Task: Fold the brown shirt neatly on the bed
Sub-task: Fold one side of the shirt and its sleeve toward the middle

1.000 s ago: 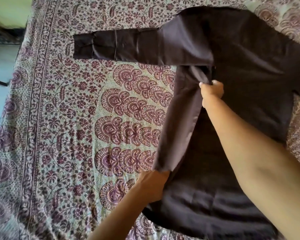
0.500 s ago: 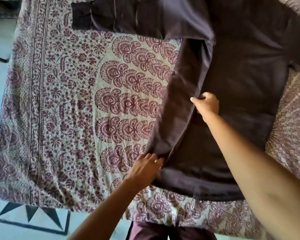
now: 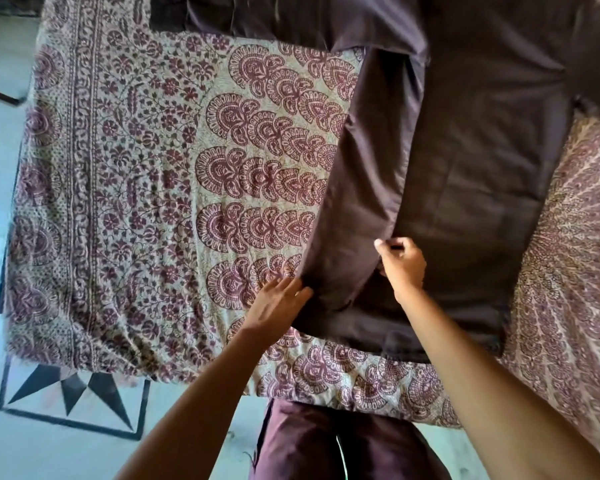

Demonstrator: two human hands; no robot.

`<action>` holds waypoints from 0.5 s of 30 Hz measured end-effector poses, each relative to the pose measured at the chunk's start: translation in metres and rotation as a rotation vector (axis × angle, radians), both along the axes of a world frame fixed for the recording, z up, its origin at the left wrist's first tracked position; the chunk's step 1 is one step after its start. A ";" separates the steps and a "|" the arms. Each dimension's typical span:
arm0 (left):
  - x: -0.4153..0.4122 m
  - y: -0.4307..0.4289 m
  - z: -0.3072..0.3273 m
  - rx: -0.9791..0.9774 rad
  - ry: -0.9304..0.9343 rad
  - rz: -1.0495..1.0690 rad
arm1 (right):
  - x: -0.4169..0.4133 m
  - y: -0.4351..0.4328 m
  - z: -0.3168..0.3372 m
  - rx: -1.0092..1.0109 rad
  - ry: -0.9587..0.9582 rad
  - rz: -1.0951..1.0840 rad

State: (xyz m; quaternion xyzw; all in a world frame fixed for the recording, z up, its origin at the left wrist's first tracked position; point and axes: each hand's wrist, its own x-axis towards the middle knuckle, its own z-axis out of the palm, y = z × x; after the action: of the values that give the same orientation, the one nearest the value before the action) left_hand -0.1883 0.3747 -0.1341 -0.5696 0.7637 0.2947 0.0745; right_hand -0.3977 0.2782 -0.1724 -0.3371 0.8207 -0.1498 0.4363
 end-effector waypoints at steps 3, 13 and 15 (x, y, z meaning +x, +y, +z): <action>-0.004 0.006 0.000 0.063 0.002 0.181 | 0.002 0.020 0.007 0.105 -0.048 0.253; 0.015 0.028 -0.006 0.027 -0.084 0.378 | 0.003 0.060 0.021 0.334 -0.530 0.188; 0.015 0.032 -0.010 0.084 -0.147 0.312 | 0.007 0.065 0.017 0.325 -0.432 0.248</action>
State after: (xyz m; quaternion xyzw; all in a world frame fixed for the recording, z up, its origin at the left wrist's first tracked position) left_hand -0.1737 0.4066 -0.1445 -0.6977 0.6455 0.2918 0.1072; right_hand -0.3904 0.3428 -0.1558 -0.3208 0.6745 -0.0302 0.6643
